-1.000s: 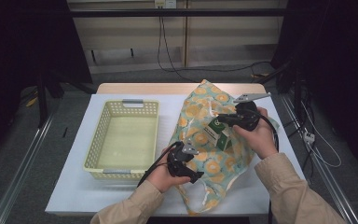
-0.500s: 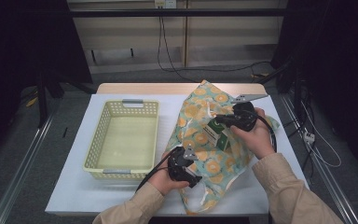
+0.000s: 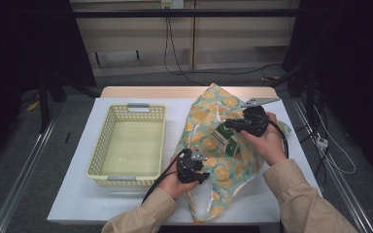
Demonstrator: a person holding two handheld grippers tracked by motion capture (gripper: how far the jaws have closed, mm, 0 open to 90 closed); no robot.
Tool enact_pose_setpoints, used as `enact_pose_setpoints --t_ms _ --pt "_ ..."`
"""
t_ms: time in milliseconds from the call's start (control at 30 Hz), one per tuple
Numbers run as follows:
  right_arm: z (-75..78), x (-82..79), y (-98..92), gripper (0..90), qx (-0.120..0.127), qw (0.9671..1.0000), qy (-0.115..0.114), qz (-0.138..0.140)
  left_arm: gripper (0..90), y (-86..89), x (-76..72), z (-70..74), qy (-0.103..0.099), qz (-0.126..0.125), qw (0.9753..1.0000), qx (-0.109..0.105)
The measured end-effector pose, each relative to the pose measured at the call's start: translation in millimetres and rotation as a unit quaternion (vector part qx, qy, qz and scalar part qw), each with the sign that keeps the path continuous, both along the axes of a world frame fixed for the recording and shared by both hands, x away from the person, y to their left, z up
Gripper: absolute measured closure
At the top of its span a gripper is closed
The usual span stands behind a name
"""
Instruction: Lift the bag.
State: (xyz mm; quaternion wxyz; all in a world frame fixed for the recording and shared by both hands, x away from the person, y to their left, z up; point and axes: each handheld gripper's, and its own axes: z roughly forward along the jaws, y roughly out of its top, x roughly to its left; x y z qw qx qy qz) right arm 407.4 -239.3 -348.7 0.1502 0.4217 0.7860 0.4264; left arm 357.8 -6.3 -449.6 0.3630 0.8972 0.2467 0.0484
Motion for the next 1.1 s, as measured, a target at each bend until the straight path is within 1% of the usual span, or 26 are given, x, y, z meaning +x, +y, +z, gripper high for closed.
enact_pose_setpoints --t_ms 33,67,100,133,200,233,333,367,433,467,500,533,567,600,633,700,733,800,833,867,933,1100 --pt "-0.1 0.1 -0.3 90.0 0.001 1.0000 0.000 0.000 68.4 0.3 1.3 -0.5 0.000 0.004 1.0000 -0.005" --pt "-0.1 0.3 -0.6 90.0 0.002 1.0000 0.000 0.000 71.9 1.0 2.2 -0.1 0.001 0.010 0.9999 0.000" --pt "-0.3 0.5 -0.9 90.0 0.002 1.0000 -0.001 -0.001 75.5 1.6 4.1 -0.7 0.006 0.006 1.0000 -0.006" --pt "-0.3 0.6 -1.0 90.0 0.003 1.0000 -0.001 -0.001 78.0 1.2 4.6 -1.3 0.008 0.011 0.9999 -0.011" --pt "-0.4 0.8 -0.7 90.0 0.002 1.0000 0.000 -0.001 81.7 1.1 5.4 -1.7 0.010 0.018 0.9997 -0.013" --pt "-0.6 0.9 -0.6 90.0 0.002 1.0000 0.000 -0.001 83.5 1.2 6.0 -2.1 0.013 0.018 0.9996 -0.017" --pt "-0.9 1.4 -0.8 90.0 0.003 1.0000 0.000 0.000 89.6 1.9 8.2 -3.0 0.034 0.024 0.9986 -0.032" --pt "-0.8 1.5 -1.1 90.0 0.004 1.0000 0.000 0.000 90.0 1.3 8.3 -2.1 0.034 0.028 0.9987 -0.026" --pt "-0.7 1.7 -1.6 90.0 0.004 1.0000 0.000 -0.001 90.0 0.6 8.9 0.0 0.043 0.029 0.9983 -0.024" --pt "-0.5 1.6 -2.0 90.0 0.005 1.0000 0.000 -0.001 90.0 0.0 8.7 1.7 0.043 0.027 0.9985 -0.018" --pt "-0.3 1.6 -2.3 90.0 0.005 1.0000 0.000 0.000 90.0 -0.6 8.4 3.7 0.047 0.027 0.9983 -0.021" --pt "-0.3 1.6 -2.5 90.0 0.005 1.0000 0.000 0.000 90.0 -1.1 7.4 7.0 0.043 0.028 0.9984 -0.023" --pt "-0.2 1.7 -2.8 90.0 0.005 1.0000 0.001 0.000 90.0 -1.3 6.8 11.8 0.041 0.028 0.9983 -0.029" --pt "0.0 1.6 -3.1 90.0 0.006 1.0000 0.001 -0.001 90.0 -1.0 6.9 17.9 0.035 0.030 0.9985 -0.029" --pt "0.2 1.8 -3.6 90.0 0.007 1.0000 0.001 -0.001 90.0 -0.3 7.6 24.5 0.037 0.027 0.9982 -0.039" --pt "1.1 1.8 -4.1 90.0 0.011 0.9999 0.002 -0.002 90.0 1.3 9.0 39.9 0.027 0.027 0.9979 -0.052" --pt "1.9 1.7 -4.2 90.0 0.011 0.9999 0.000 -0.002 90.0 1.7 9.3 47.8 0.027 0.027 0.9974 -0.062" --pt "4.3 1.2 -4.3 90.0 0.010 0.9999 -0.002 -0.001 90.0 1.5 9.9 63.0 0.020 0.024 0.9971 -0.069" --pt "5.9 1.0 -4.6 90.0 0.011 0.9999 -0.003 -0.001 90.0 0.6 10.0 69.9 0.015 0.026 0.9971 -0.070" --pt "7.7 0.8 -4.8 90.0 0.013 0.9999 -0.004 -0.001 90.0 -0.1 10.9 75.9 0.015 0.021 0.9968 -0.076" --pt "12.5 -0.1 -5.8 90.0 0.018 0.9998 -0.007 -0.001 90.0 -2.1 12.7 87.4 0.008 0.020 0.9969 -0.076" --pt "25.2 -2.9 -6.5 90.0 0.016 0.9997 -0.018 0.004 90.0 -6.7 19.4 116.0 -0.011 0.022 0.9965 -0.080"
